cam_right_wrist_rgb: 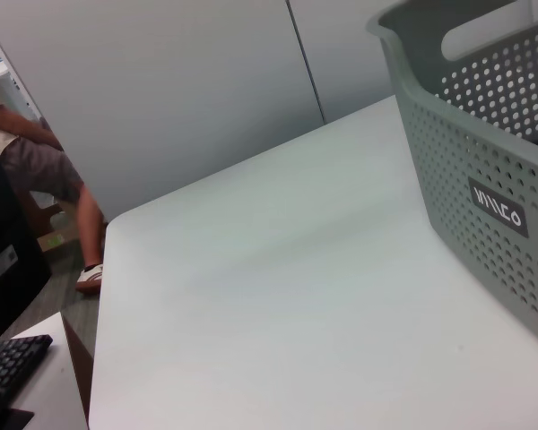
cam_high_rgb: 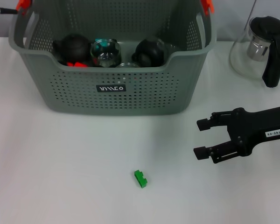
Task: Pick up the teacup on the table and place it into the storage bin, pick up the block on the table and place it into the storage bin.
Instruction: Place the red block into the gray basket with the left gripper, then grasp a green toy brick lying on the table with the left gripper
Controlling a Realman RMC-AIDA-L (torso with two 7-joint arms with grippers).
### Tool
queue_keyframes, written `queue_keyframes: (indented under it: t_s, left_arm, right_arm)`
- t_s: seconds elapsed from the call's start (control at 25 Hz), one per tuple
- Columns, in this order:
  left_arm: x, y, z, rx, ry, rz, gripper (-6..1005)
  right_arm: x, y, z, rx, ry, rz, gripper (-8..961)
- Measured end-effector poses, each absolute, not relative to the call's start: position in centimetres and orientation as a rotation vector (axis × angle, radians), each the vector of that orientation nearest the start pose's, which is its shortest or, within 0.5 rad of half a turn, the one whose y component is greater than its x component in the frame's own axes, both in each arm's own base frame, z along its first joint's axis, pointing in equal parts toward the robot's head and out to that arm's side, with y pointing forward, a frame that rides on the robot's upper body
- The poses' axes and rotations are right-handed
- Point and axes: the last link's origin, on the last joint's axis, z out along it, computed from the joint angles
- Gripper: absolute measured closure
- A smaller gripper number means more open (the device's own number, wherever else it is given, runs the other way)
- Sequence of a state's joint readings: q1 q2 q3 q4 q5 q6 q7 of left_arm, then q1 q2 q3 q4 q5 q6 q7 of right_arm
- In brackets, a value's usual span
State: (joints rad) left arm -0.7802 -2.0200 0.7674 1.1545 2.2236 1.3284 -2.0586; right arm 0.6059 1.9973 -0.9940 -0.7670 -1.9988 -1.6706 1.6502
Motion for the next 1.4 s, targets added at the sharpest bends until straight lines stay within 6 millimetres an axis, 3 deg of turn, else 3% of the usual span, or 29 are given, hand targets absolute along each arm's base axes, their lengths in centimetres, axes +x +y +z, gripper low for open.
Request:
queue_keyframes:
  t_s: [0.08, 0.24, 0.4, 0.56, 0.68, 0.96, 1.4]
  left_arm:
    - [-14.3, 43.7, 11.0, -2.425, -0.573, -0.397, 410]
    - [-12.8, 40.5, 10.7, -2.55, -0.479, -0.358, 234]
    - [-11.5, 35.6, 7.9, -2.747, -0.299, -0.216, 36]
    - [-11.1, 30.9, 4.4, -2.86, -0.083, -0.039, 39]
    - [-11.4, 29.7, 2.3, -2.878, -0.046, 0.093, 42]
    - [-12.4, 30.2, -2.1, -2.875, -0.268, 0.372, 47]
    - [-13.2, 29.6, -7.9, -2.82, -0.262, 0.702, 56]
  right_arm:
    - [22.3, 33.6, 0.6, -3.064, 0.626, 0.436, 8]
    - [22.4, 33.5, 0.6, -3.061, 0.632, 0.438, 7]
    - [22.6, 33.6, 0.6, -3.052, 0.644, 0.437, 7]
    - [22.7, 33.6, 0.5, -3.046, 0.658, 0.44, 7]
    - [22.7, 33.7, 0.6, -3.041, 0.661, 0.441, 7]
    - [22.6, 33.9, 0.6, -3.035, 0.658, 0.438, 7]
    - [22.6, 34.2, 0.6, -3.02, 0.658, 0.436, 7]
